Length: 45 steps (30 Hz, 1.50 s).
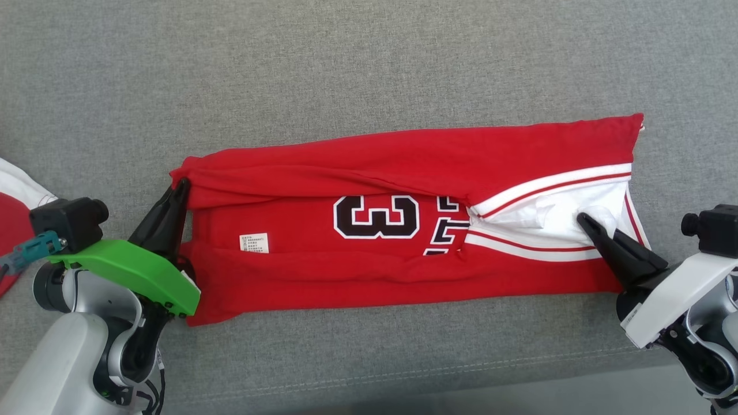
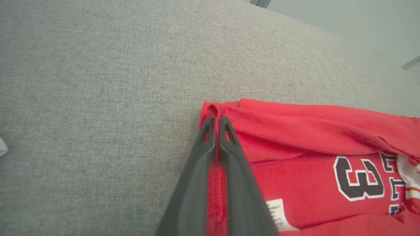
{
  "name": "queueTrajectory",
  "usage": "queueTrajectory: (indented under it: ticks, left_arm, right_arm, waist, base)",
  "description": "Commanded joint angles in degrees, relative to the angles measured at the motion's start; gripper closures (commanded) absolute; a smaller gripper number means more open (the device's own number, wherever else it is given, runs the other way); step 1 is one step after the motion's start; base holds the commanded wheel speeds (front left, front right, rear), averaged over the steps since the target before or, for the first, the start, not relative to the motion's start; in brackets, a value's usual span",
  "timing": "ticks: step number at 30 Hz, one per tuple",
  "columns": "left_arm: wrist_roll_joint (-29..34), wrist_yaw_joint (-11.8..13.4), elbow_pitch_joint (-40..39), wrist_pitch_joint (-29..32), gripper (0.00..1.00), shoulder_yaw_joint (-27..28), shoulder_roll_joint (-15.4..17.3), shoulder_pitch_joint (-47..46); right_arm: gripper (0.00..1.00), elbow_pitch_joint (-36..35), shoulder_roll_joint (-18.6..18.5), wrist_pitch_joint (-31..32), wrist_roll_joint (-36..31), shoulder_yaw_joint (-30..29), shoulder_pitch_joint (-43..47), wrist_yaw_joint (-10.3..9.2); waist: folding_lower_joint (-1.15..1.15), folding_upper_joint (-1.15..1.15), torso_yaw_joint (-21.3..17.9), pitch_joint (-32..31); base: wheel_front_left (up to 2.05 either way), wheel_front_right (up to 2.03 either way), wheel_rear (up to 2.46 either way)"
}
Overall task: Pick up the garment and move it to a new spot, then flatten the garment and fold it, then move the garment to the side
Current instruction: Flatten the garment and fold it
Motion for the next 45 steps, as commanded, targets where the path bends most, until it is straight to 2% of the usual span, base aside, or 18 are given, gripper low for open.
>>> queueTrajectory:
  ticks: [1, 2, 3, 4, 8, 12, 17, 20, 24, 28, 35, 45]
  left_arm:
    - [-0.8, 0.4, 0.3, -0.1, 1.00, 0.2, 0.1, 1.0]
    - [-1.0, 0.5, 0.5, 0.0, 0.94, 0.2, -0.2, 1.2]
    - [-1.1, 0.8, 0.7, -0.1, 0.55, 0.2, -0.4, 1.4]
    - [-0.9, 1.2, 0.8, -0.7, 0.00, 0.5, -0.6, 1.4]
    - [-0.3, 2.6, 1.2, -2.7, 0.00, 1.2, -1.5, 2.5]
    - [1.8, 5.1, 0.9, -6.3, 0.00, 2.0, -2.1, 3.7]
    - [5.4, 8.8, -1.2, -10.1, 0.00, 2.1, -2.8, 4.7]
    - [7.9, 10.5, -2.2, -10.6, 0.00, 0.7, -3.0, 4.5]
    - [11.2, 12.3, -2.0, -10.6, 0.00, -1.9, -3.6, 3.3]
    - [13.7, 14.1, -0.3, -11.4, 0.00, -4.1, -4.8, 4.6]
    - [14.4, 16.2, 2.3, -13.8, 0.00, -5.1, -6.5, 8.3]
    - [14.7, 15.9, 3.6, -14.2, 0.00, -6.1, -6.5, 8.7]
  right_arm:
    - [0.69, -0.4, 1.0, 0.5, -0.7, -0.9, 1.3, -0.02]
    - [0.00, -0.5, 1.5, 1.2, -0.9, -1.1, 2.0, -0.02]
    - [0.00, -0.6, 1.6, 1.9, -1.6, -1.3, 2.7, -0.02]
    - [0.00, -0.8, 2.2, 2.3, -1.6, -1.9, 3.3, -0.02]
    - [0.00, -2.2, 3.2, 3.3, -3.6, -3.7, 6.2, -0.01]
    - [0.00, -4.7, 5.4, 0.5, -5.5, -7.5, 8.4, -0.01]
    - [0.00, -4.6, 11.8, -6.2, -11.7, -16.1, 8.0, -0.01]
    - [0.00, -3.1, 15.7, -7.5, -15.3, -19.0, 6.3, -0.01]
    - [0.00, 0.3, 18.8, -7.7, -20.9, -20.1, 4.1, -0.01]
    - [0.00, 3.7, 20.0, -8.6, -24.9, -19.3, 2.7, -0.01]
    - [0.00, 7.5, 21.2, -9.5, -26.8, -19.6, 4.2, -0.01]
    - [0.00, 10.2, 22.0, -8.6, -28.9, -19.9, 5.7, -0.01]
  waist:
    - [0.00, 0.00, -0.1, 0.0]
    - [0.00, 0.00, 0.0, -0.1]
    - [0.00, 0.00, 0.0, -0.2]
    - [0.00, 0.00, 0.1, -0.3]
    - [0.00, 0.00, 0.1, -0.8]
    - [0.00, 0.00, -0.2, -1.8]
    - [0.00, 0.00, -0.9, -3.3]
    - [0.00, 0.00, -1.3, -4.5]
    - [0.00, 0.00, -1.3, -6.2]
    - [0.00, 0.00, -0.9, -8.5]
    - [0.00, 0.00, 0.0, -12.4]
    - [0.00, 0.00, 0.8, -15.0]
  base:
    - [0.00, 0.00, 0.00]
    - [0.00, 0.00, 0.00]
    - [0.00, 0.00, 0.00]
    - [0.00, 0.00, 0.00]
    - [0.00, 0.00, 0.00]
    - [0.00, 0.00, 0.00]
    - [0.00, 0.00, 0.00]
    - [0.00, 0.00, 0.00]
    - [0.00, 0.00, 0.00]
    - [0.00, 0.00, 0.00]
    - [0.00, 0.00, 0.00]
    - [0.00, 0.00, 0.00]
